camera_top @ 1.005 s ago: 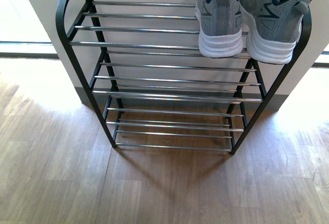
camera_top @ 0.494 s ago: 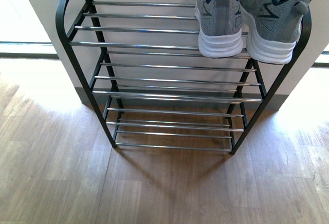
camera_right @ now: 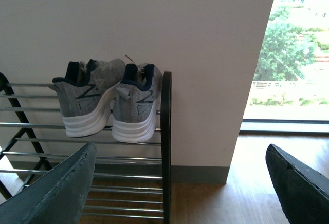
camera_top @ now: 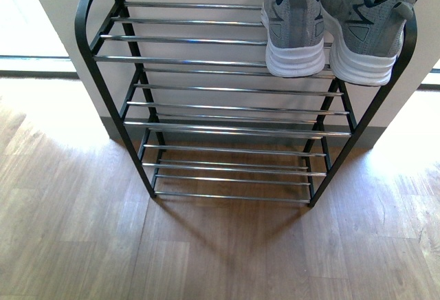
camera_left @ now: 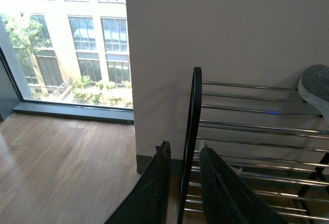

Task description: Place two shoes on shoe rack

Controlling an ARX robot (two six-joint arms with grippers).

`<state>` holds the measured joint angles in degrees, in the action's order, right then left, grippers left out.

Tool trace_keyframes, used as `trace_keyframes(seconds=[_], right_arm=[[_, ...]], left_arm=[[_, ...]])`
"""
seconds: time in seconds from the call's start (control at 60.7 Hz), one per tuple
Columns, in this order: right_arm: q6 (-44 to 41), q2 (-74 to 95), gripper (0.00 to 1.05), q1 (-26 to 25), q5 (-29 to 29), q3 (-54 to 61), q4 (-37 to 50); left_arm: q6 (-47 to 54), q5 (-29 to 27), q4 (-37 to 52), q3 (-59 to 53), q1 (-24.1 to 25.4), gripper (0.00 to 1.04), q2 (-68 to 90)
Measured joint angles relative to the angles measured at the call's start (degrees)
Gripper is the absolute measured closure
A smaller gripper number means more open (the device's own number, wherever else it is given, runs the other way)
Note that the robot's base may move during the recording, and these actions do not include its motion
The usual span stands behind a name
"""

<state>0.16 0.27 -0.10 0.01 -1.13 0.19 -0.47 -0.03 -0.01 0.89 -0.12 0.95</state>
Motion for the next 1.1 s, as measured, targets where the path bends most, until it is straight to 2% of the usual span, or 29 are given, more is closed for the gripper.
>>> trace_keyframes(seconds=[0.363,1.104], right_arm=[[0.0,0.0,0.09,0.0,0.0,0.0,0.0],[0.0,0.0,0.09,0.0,0.2,0.0,0.0]], left_arm=[[0.0,0.0,0.0,0.0,0.0,0.09,0.0],[0.1,0.2,0.0,0.0,0.0,0.09,0.0]])
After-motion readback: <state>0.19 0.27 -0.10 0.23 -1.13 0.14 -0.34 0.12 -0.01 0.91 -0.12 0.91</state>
